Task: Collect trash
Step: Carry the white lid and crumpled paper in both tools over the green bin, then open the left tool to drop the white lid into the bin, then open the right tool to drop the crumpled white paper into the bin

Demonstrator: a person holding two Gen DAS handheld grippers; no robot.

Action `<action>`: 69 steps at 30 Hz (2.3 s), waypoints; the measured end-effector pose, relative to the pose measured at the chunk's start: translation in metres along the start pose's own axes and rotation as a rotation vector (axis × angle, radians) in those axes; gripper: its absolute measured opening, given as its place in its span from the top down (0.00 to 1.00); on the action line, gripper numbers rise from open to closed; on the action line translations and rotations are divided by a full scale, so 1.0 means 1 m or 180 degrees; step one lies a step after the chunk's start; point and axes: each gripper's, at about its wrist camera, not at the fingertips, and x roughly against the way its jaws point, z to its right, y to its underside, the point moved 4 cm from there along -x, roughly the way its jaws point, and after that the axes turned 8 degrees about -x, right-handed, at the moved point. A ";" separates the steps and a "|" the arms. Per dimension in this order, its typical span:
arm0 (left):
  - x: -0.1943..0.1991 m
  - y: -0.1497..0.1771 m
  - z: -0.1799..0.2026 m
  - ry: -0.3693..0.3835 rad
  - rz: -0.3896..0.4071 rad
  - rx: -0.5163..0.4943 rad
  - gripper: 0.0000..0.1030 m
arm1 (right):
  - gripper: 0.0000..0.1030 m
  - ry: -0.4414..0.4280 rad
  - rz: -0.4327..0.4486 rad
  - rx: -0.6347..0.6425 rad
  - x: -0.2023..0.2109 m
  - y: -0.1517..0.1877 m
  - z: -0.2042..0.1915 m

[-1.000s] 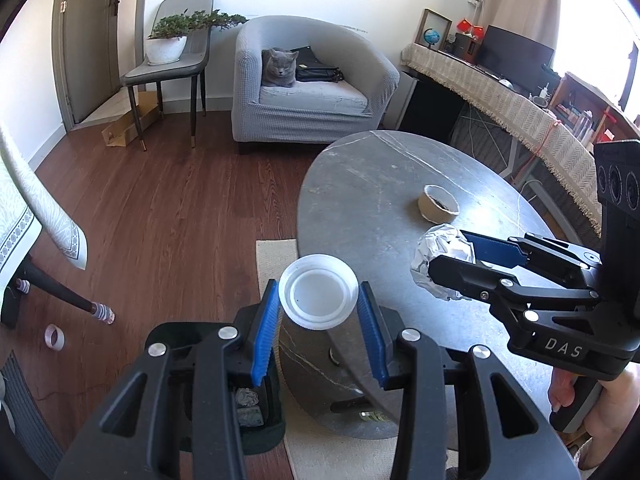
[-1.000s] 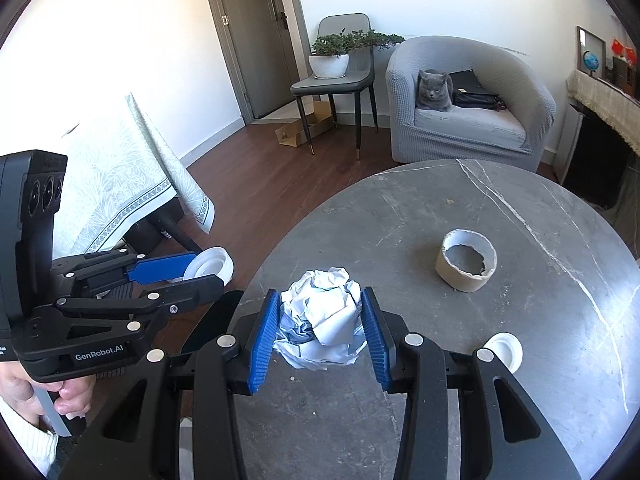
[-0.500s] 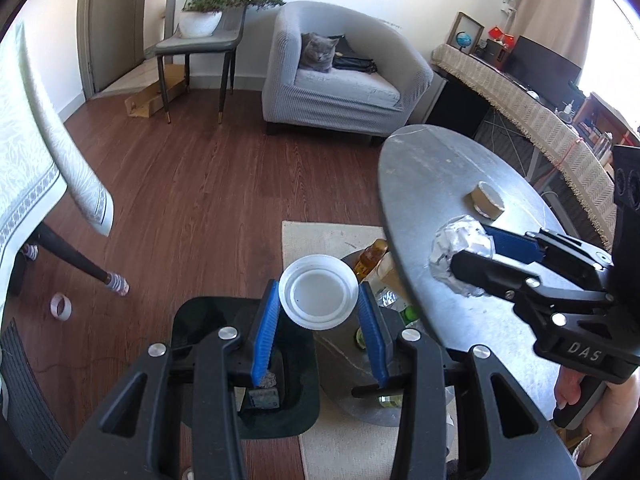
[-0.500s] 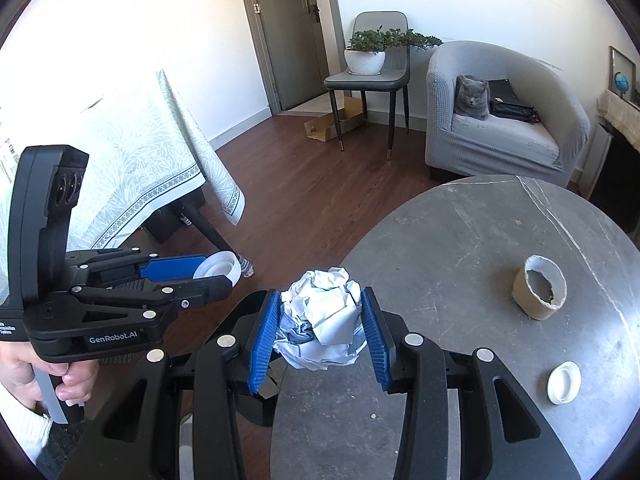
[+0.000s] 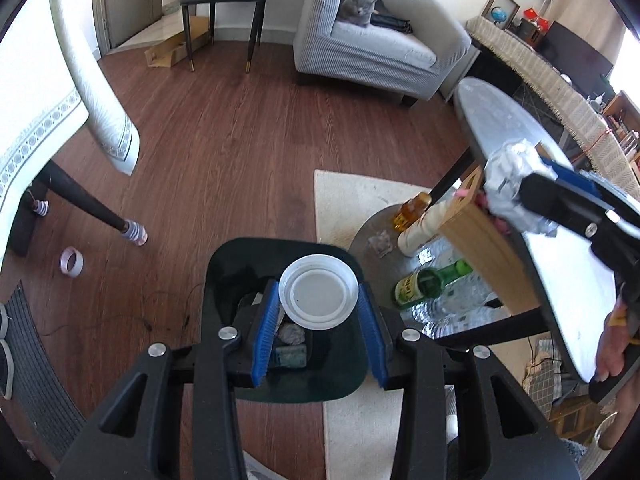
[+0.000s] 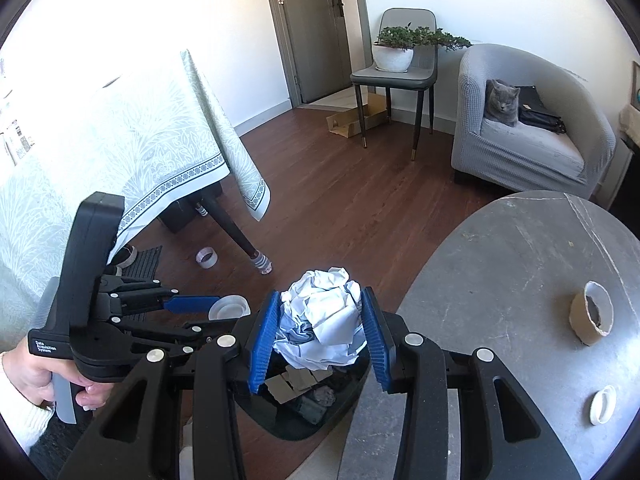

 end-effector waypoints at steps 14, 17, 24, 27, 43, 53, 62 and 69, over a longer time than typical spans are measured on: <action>-0.040 0.042 -0.034 0.0004 -0.0449 0.0066 0.59 | 0.59 -0.0062 -0.0176 0.0115 -0.039 -0.002 -0.030; -0.048 0.049 -0.035 -0.0010 -0.0532 0.0016 0.59 | 0.59 -0.0064 -0.0231 0.0137 -0.048 0.000 -0.037; -0.040 0.051 -0.046 -0.0078 -0.0462 0.0014 0.46 | 0.59 -0.0061 -0.0389 0.0159 -0.072 0.005 -0.048; -0.033 0.050 -0.054 -0.0088 -0.0411 0.0078 0.46 | 0.60 -0.0040 -0.0483 0.0181 -0.084 0.010 -0.052; 0.040 0.024 -0.072 -0.0220 0.0216 0.0209 0.48 | 0.60 0.0152 -0.0996 0.0335 -0.146 0.048 -0.069; 0.072 0.008 -0.062 -0.0212 0.0522 0.0159 0.61 | 0.59 0.0239 -0.1356 0.0296 -0.181 0.073 -0.066; 0.088 0.001 -0.051 -0.0167 0.0665 0.0086 0.68 | 0.59 0.0451 -0.1647 0.0407 -0.202 0.099 -0.058; 0.096 -0.002 -0.044 -0.0131 0.0735 0.0070 0.68 | 0.51 0.0520 -0.1756 0.0464 -0.206 0.108 -0.054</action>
